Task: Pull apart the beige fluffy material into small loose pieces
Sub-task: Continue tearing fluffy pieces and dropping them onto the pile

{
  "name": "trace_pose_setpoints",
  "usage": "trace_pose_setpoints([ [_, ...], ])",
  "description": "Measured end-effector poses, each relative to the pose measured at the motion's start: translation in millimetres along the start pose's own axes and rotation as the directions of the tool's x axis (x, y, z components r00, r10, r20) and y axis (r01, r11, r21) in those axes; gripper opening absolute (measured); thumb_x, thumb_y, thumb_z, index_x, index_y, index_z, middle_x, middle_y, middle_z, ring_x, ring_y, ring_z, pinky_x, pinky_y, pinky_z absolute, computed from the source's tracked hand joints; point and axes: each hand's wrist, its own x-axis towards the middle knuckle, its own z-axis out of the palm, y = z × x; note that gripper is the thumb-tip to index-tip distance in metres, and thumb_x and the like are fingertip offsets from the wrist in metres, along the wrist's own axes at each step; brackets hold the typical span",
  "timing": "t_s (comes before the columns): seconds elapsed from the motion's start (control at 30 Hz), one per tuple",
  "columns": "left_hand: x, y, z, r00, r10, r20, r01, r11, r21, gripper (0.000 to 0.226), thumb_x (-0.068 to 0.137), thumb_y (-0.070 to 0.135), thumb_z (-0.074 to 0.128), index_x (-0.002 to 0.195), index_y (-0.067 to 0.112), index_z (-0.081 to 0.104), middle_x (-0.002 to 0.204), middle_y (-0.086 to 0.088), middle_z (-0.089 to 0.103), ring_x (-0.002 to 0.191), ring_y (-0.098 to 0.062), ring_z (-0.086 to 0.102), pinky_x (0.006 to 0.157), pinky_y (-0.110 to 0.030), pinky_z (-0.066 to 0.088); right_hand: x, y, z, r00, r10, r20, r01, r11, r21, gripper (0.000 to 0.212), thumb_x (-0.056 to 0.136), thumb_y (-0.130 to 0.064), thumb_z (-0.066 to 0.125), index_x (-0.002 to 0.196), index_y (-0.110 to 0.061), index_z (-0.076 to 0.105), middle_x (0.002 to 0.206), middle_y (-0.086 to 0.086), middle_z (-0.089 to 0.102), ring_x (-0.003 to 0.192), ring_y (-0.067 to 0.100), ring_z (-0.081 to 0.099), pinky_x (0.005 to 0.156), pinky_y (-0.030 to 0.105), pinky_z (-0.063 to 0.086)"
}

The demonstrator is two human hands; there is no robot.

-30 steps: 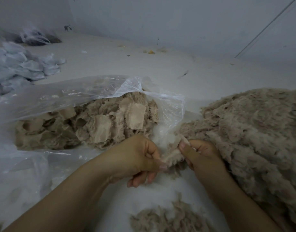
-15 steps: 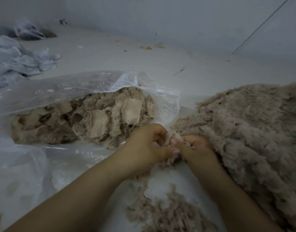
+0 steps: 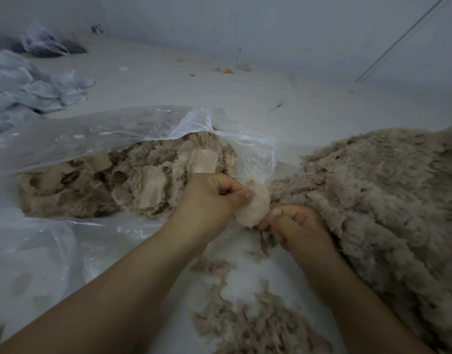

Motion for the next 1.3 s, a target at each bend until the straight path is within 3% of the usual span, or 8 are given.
trace_pose_setpoints([
  [0.13, -2, 2, 6, 0.998, -0.002, 0.059, 0.000, 0.999, 0.037, 0.018, 0.084, 0.004, 0.072, 0.066, 0.001, 0.070, 0.045, -0.002, 0.052, 0.033, -0.004, 0.036, 0.037, -0.012, 0.028, -3, 0, -1, 0.996, -0.048, 0.078, 0.050, 0.999, -0.014, 0.043, 0.088, -0.020, 0.068, 0.056, 0.002, 0.050, 0.046, 0.005, 0.043, 0.039, 0.003, 0.036, 0.042, 0.012, 0.032],
  [0.4, 15, 2, -5, 0.970, 0.158, -0.187, -0.124, 0.975, 0.183, 0.023, 0.086, 0.011, 0.073, 0.069, 0.010, 0.057, 0.043, 0.000, 0.046, 0.036, -0.005, 0.039, 0.038, -0.016, 0.034, 2, 3, 1, 0.998, 0.052, -0.036, -0.053, 0.998, -0.038, 0.033, 0.091, 0.013, 0.049, 0.063, -0.001, 0.060, 0.049, 0.010, 0.052, 0.036, 0.006, 0.042, 0.039, 0.013, 0.034],
  [0.53, 39, 3, -29, 0.854, 0.514, -0.081, -0.218, 0.494, 0.842, 0.015, 0.082, 0.007, 0.065, 0.070, 0.016, 0.062, 0.061, 0.003, 0.055, 0.057, -0.019, 0.054, 0.051, -0.031, 0.046, 2, 1, 3, 0.991, 0.096, -0.096, -0.099, 0.995, -0.023, 0.032, 0.092, 0.011, 0.050, 0.064, -0.002, 0.061, 0.044, 0.002, 0.052, 0.034, 0.005, 0.043, 0.040, 0.015, 0.036],
  [0.6, 47, 0, -33, 0.908, 0.418, 0.042, -0.144, 0.216, 0.966, 0.016, 0.080, 0.000, 0.057, 0.070, 0.012, 0.060, 0.070, -0.005, 0.057, 0.064, -0.029, 0.058, 0.054, -0.032, 0.045, 2, -2, 3, 0.984, 0.116, -0.139, -0.118, 0.993, -0.007, 0.031, 0.093, 0.010, 0.049, 0.066, -0.001, 0.059, 0.035, -0.008, 0.047, 0.029, -0.001, 0.039, 0.035, 0.010, 0.032],
  [0.77, 43, -7, -31, 0.969, 0.226, 0.103, -0.091, -0.061, 0.994, 0.019, 0.086, 0.006, 0.051, 0.095, 0.013, 0.067, 0.097, -0.007, 0.063, 0.082, -0.029, 0.065, 0.060, -0.030, 0.036, 4, -1, 1, 0.968, 0.134, -0.213, -0.137, 0.991, 0.000, 0.022, 0.096, 0.008, 0.045, 0.078, 0.003, 0.058, 0.034, -0.015, 0.046, 0.032, -0.004, 0.044, 0.037, 0.007, 0.033],
  [1.0, 21, 6, -24, 0.908, 0.393, 0.144, -0.194, 0.091, 0.977, 0.014, 0.073, -0.001, 0.059, 0.071, 0.011, 0.052, 0.096, -0.013, 0.052, 0.044, -0.017, 0.020, 0.044, -0.022, 0.015, 4, 2, -2, 0.952, 0.129, -0.279, -0.150, 0.987, -0.057, 0.029, 0.094, 0.003, 0.047, 0.069, -0.008, 0.058, 0.035, -0.013, 0.035, 0.030, 0.001, 0.027, 0.034, 0.012, 0.023],
  [1.2, 10, -7, 15, 0.955, 0.142, 0.260, -0.296, 0.506, 0.811, 0.028, 0.086, 0.039, 0.062, 0.084, 0.011, 0.065, 0.076, -0.003, 0.060, 0.070, -0.022, 0.058, 0.059, -0.037, 0.051, 5, 1, 0, 0.950, 0.115, -0.291, -0.137, 0.989, -0.056, 0.030, 0.091, 0.009, 0.045, 0.067, -0.006, 0.056, 0.036, -0.013, 0.042, 0.033, 0.000, 0.037, 0.036, 0.010, 0.028],
  [1.3, 10, -19, 28, 0.955, 0.049, 0.292, -0.269, 0.552, 0.789, 0.016, 0.086, 0.022, 0.066, 0.078, 0.009, 0.065, 0.075, -0.008, 0.063, 0.071, -0.026, 0.060, 0.062, -0.036, 0.052, 5, 2, -1, 0.952, 0.117, -0.283, -0.138, 0.989, -0.055, 0.023, 0.092, 0.006, 0.048, 0.073, -0.003, 0.059, 0.039, -0.012, 0.042, 0.033, 0.000, 0.036, 0.036, 0.011, 0.029],
])
